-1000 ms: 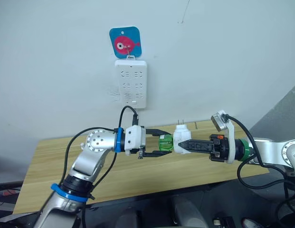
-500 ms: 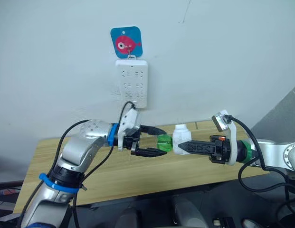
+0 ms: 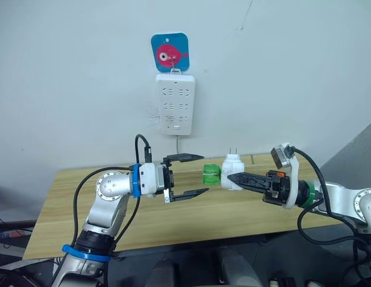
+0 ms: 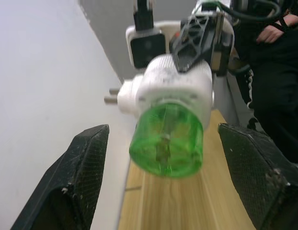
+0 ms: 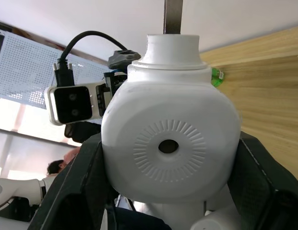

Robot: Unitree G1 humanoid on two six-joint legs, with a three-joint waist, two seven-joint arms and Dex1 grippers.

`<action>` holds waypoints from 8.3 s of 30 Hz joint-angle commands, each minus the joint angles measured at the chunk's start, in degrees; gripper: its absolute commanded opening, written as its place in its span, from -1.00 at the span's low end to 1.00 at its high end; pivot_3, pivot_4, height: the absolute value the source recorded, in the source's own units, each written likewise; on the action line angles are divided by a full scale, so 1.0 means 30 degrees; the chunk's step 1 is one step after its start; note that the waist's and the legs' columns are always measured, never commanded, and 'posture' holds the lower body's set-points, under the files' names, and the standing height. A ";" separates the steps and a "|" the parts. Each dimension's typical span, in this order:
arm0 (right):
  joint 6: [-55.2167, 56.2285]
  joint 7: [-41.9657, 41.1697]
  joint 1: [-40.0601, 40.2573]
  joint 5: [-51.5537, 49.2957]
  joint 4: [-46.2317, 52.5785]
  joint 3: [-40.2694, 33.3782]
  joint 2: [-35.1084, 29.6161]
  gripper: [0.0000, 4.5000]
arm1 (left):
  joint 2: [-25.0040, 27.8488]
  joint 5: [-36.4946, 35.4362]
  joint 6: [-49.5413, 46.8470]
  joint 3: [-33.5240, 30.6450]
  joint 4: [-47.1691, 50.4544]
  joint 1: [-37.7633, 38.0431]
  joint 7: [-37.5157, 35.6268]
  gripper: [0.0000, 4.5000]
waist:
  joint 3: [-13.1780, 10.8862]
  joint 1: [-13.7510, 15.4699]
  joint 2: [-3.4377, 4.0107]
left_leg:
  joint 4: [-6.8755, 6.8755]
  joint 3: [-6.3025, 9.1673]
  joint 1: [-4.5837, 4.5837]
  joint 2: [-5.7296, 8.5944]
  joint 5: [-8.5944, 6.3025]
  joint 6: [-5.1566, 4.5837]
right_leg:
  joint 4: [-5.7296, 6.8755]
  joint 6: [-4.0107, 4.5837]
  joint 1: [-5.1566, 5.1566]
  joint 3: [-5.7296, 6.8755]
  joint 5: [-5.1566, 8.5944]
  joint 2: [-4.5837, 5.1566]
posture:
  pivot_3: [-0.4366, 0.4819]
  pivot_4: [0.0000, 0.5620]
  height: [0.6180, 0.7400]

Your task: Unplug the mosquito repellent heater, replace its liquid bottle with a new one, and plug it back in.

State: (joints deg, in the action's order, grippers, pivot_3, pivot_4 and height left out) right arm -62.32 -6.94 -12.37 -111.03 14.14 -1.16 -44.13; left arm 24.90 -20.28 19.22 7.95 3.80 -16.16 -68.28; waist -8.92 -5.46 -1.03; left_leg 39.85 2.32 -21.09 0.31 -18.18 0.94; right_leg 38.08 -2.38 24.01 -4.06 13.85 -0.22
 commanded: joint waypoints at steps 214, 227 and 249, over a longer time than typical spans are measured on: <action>-0.0180 -0.0869 -0.0494 -0.0656 0.1349 0.0099 -0.1971 0.31 | 0.3319 -0.0160 -0.1975 0.0010 0.0914 0.0367 -0.2029 0.84 | -0.0263 0.0926 0.0014 | 0.0041 0.0242 -0.0221 0.0034 -0.0063 -0.0102 | -0.0085 0.0037 0.0078 0.0408 0.0012 0.0144 | -0.27 -0.45 0.84; -0.0091 -0.0804 -0.0683 -0.0656 0.1325 0.0248 -0.1808 0.31 | -0.0661 0.2962 0.7740 0.0548 -0.2892 -0.0703 0.1663 0.84 | -0.0249 0.1204 0.0015 | 0.0050 0.0228 -0.0223 0.0034 -0.0065 -0.0109 | -0.0097 0.0066 0.0064 0.0446 -0.0023 0.0176 | -0.26 -0.48 0.84; -0.0165 -0.0932 -0.0565 -0.0656 0.1481 0.0188 -0.2256 0.31 | 0.4312 -0.4132 -1.0210 0.1974 0.2097 -0.3645 0.0196 0.00 | -0.0256 0.1073 0.0012 | 0.0053 0.0270 -0.0209 0.0028 -0.0063 -0.0110 | -0.0051 0.0067 0.0055 0.0474 -0.0023 0.0131 | -0.25 -0.44 0.84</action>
State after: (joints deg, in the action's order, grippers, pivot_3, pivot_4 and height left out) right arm -62.21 -9.03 -14.11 -111.70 17.48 0.87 -49.45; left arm 34.71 -24.83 4.30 16.15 6.50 -24.11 -68.19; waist -9.69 -2.24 -1.00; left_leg 40.01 3.19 -21.73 0.40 -18.37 0.61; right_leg 37.91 -2.19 24.18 -2.61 13.79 0.15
